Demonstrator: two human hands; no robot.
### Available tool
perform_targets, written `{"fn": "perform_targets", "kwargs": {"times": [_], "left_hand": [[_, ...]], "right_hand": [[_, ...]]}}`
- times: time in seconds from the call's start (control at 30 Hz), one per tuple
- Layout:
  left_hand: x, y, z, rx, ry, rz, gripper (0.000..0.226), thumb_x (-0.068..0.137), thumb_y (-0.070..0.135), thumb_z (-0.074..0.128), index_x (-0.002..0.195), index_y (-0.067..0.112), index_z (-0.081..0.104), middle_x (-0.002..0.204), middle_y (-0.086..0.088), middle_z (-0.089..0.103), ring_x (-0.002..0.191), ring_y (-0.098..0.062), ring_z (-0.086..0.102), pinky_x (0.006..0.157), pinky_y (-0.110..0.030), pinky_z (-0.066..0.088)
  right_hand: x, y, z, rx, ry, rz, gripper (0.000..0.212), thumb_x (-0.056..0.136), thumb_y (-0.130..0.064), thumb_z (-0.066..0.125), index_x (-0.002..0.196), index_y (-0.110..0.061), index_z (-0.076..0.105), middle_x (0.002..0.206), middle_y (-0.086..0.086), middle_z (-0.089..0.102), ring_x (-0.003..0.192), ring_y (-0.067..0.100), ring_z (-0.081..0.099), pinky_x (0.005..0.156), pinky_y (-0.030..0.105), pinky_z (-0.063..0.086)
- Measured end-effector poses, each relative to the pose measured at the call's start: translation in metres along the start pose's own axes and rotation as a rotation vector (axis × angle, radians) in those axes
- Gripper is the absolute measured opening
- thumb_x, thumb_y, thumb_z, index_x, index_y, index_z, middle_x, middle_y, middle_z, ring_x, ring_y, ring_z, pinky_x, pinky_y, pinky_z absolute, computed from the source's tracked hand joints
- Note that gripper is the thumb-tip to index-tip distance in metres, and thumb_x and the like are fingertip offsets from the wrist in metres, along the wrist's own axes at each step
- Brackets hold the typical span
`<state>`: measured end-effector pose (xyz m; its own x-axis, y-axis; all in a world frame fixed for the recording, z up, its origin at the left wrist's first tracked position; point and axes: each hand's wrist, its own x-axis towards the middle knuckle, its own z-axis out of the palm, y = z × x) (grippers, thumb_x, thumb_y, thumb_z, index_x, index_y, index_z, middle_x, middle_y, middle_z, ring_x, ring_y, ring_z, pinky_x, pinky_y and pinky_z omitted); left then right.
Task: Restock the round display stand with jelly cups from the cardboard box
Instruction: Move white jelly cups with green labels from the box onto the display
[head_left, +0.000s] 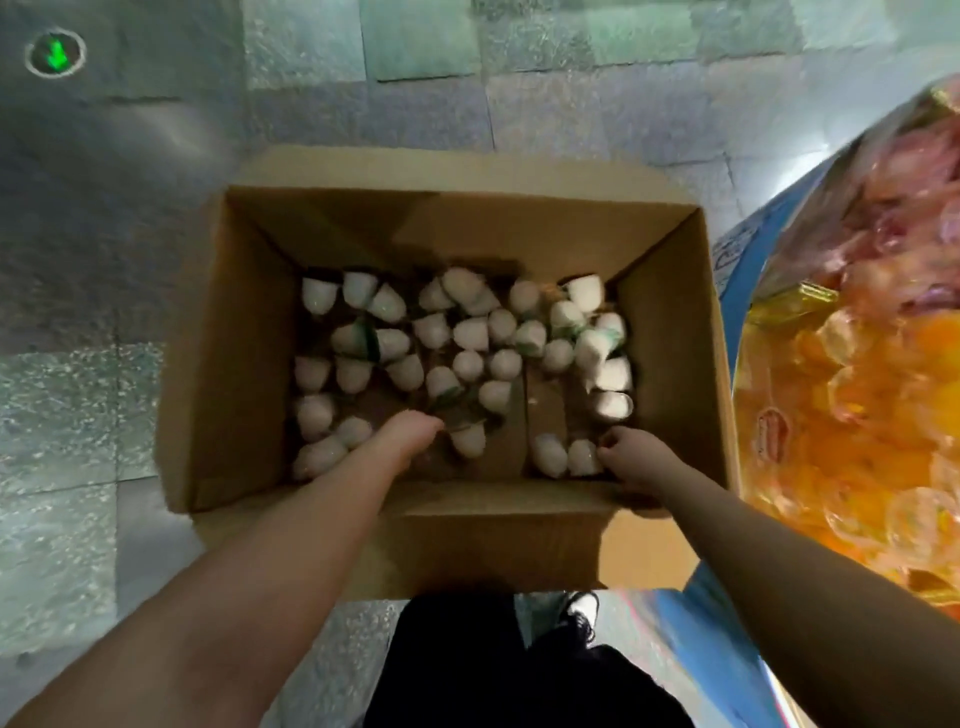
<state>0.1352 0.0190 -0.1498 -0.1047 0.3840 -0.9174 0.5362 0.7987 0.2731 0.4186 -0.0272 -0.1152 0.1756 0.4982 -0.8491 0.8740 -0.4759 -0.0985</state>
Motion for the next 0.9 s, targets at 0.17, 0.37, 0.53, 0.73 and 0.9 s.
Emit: {"fn": "perform_targets", "kwargs": {"times": [0.17, 0.37, 0.53, 0.73, 0.9], "left_hand": [[0.045, 0.000, 0.014, -0.110, -0.151, -0.165, 0.025, 0.099, 0.025, 0.051, 0.116, 0.009, 0.058, 0.093, -0.008, 0.058, 0.086, -0.022, 0.055, 0.057, -0.028, 0.045], [0.074, -0.001, 0.036, -0.056, -0.217, -0.251, 0.030, 0.100, 0.044, 0.045, 0.098, 0.015, 0.054, 0.087, -0.006, 0.056, 0.066, -0.018, 0.045, 0.053, -0.024, 0.031], [0.089, 0.000, 0.045, -0.139, -0.201, -0.323, 0.038, 0.094, 0.050, 0.055, 0.111, 0.017, 0.058, 0.084, -0.006, 0.058, 0.065, -0.017, 0.048, 0.053, -0.024, 0.035], [0.083, 0.010, 0.046, -0.330, -0.192, -0.371, 0.028, 0.095, 0.012, 0.058, 0.123, 0.011, 0.054, 0.111, -0.010, 0.060, 0.108, -0.026, 0.059, 0.074, -0.034, 0.051], [0.052, 0.018, 0.030, -0.293, -0.170, -0.251, 0.026, 0.091, 0.007, 0.061, 0.117, 0.006, 0.059, 0.110, -0.009, 0.065, 0.103, -0.022, 0.062, 0.078, -0.036, 0.055]], "right_hand": [[0.039, -0.016, 0.017, -0.091, -0.146, 0.084, 0.045, 0.100, -0.033, 0.048, 0.136, -0.006, 0.051, 0.136, 0.018, 0.055, 0.123, 0.033, 0.053, 0.096, 0.037, 0.042], [0.083, -0.041, 0.040, -0.078, -0.223, 0.200, 0.056, 0.093, -0.048, 0.057, 0.135, -0.012, 0.053, 0.128, 0.013, 0.059, 0.111, 0.033, 0.059, 0.092, 0.039, 0.051], [0.095, -0.051, 0.052, -0.192, -0.261, 0.175, 0.047, 0.102, -0.030, 0.048, 0.140, -0.003, 0.045, 0.143, 0.021, 0.047, 0.130, 0.039, 0.047, 0.104, 0.045, 0.044], [0.101, -0.045, 0.048, -0.196, -0.362, 0.196, 0.055, 0.107, -0.031, 0.030, 0.152, 0.000, 0.023, 0.154, 0.019, 0.031, 0.140, 0.039, 0.034, 0.112, 0.047, 0.034], [0.073, -0.035, 0.032, 0.439, -0.253, 0.214, 0.027, 0.097, -0.020, 0.053, 0.120, -0.007, 0.053, 0.101, 0.014, 0.063, 0.082, 0.028, 0.064, 0.069, 0.039, 0.054]]}}
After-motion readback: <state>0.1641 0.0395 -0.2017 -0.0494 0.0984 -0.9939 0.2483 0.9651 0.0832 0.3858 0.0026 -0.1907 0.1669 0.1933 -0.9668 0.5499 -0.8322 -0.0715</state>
